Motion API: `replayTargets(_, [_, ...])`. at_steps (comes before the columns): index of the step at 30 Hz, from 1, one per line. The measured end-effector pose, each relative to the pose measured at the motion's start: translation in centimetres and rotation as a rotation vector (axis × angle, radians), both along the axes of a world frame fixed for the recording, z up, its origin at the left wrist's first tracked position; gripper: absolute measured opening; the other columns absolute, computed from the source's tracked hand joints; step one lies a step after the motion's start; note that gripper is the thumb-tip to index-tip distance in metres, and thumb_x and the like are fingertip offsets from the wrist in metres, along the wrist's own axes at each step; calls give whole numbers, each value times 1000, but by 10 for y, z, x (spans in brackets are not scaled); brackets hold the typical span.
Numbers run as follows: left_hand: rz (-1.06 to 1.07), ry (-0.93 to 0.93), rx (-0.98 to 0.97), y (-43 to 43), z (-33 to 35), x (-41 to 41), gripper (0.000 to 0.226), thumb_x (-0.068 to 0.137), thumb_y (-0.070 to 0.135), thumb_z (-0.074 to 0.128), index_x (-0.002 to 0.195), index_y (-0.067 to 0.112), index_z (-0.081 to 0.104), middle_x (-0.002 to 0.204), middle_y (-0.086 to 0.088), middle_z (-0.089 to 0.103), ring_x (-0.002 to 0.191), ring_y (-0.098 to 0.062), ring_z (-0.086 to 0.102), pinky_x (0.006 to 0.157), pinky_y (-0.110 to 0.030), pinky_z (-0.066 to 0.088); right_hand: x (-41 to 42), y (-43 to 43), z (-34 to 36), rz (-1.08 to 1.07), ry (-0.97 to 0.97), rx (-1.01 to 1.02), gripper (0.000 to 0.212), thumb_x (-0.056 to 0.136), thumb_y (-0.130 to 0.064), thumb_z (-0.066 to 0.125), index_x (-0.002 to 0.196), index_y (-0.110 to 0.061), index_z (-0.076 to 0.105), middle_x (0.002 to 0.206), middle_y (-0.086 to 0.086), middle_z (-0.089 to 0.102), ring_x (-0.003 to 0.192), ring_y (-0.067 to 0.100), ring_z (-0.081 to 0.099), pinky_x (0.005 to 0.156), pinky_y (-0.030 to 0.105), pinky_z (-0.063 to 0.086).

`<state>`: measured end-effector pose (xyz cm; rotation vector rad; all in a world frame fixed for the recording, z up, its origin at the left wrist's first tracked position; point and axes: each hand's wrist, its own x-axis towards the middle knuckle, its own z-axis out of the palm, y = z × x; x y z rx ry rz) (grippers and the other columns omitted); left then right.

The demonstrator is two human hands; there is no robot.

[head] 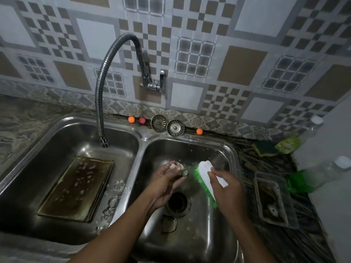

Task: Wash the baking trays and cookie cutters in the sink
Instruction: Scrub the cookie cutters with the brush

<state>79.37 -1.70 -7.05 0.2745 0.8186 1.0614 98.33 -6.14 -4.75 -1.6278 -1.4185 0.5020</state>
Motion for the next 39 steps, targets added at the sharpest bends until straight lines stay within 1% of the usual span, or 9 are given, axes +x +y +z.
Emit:
replayTargets(3, [53, -50, -60, -1, -2, 11, 46, 76, 6, 69, 121, 5, 59, 107, -13, 70, 98, -23, 69, 79, -33, 61, -13, -6, 5, 40, 46, 54, 15, 85, -16, 74, 99, -22, 76, 97, -21, 71, 96, -6, 64, 83, 13, 49])
replayTargets(5, [-5, -35, -45, -2, -2, 17, 54, 80, 13, 69, 130, -2, 55, 124, -19, 65, 116, -29, 64, 92, -39, 57, -21, -7, 7, 39, 75, 64, 16, 86, -16, 73, 101, -19, 76, 98, -19, 71, 98, -5, 64, 83, 13, 49])
replayTargets(8, [-122, 35, -35, -7, -1, 15, 40, 82, 18, 68, 118, 1, 66, 127, -20, 64, 121, -33, 60, 106, -49, 46, -22, 1, 10, -13, 146, 64, 16, 87, -21, 72, 103, -23, 75, 100, -17, 72, 101, -3, 64, 86, 19, 50])
replayTargets(14, [-253, 43, 34, -2, 2, -2, 44, 84, 17, 69, 127, 21, 61, 119, -13, 68, 106, -29, 67, 84, -42, 56, -23, 7, 17, 51, 210, -6, 16, 86, -22, 73, 102, -27, 76, 99, -19, 73, 100, -3, 65, 86, 19, 49])
replayTargets(18, [-252, 30, 107, -3, -1, -7, 47, 88, 10, 63, 134, 8, 57, 136, -19, 58, 122, -30, 58, 107, -48, 44, -18, 6, 20, 126, 226, -58, 14, 84, -16, 75, 94, -25, 77, 94, -18, 74, 95, -4, 66, 82, 7, 45])
replayTargets(23, [-237, 59, 142, -7, -7, -8, 46, 83, 4, 67, 128, 3, 60, 132, -21, 61, 117, -31, 61, 98, -40, 52, -4, -2, 21, 215, 188, -124, 11, 82, -16, 77, 88, -26, 77, 88, -23, 73, 87, -7, 65, 73, 4, 43])
replayTargets(31, [-217, 59, 169, -11, -5, 2, 47, 79, -1, 72, 125, 3, 63, 126, -24, 64, 112, -33, 64, 91, -38, 55, 0, 4, 10, 103, -144, 40, 18, 84, -38, 69, 94, -25, 77, 88, -14, 71, 85, 1, 65, 74, 27, 53])
replayTargets(35, [-187, -67, 70, -14, -3, 0, 39, 86, 8, 62, 124, 1, 63, 124, -22, 65, 110, -32, 66, 92, -39, 56, -2, 5, 14, 93, -41, 77, 11, 83, -28, 75, 93, -23, 77, 91, -16, 72, 88, 1, 67, 77, 30, 54])
replayTargets(39, [-236, -51, 71, -14, -1, 0, 39, 89, 10, 60, 125, -1, 62, 127, -23, 63, 113, -32, 64, 93, -38, 56, -9, 13, 20, 180, -103, 46, 21, 82, -42, 68, 91, -25, 77, 86, -14, 72, 82, -2, 65, 74, 29, 53])
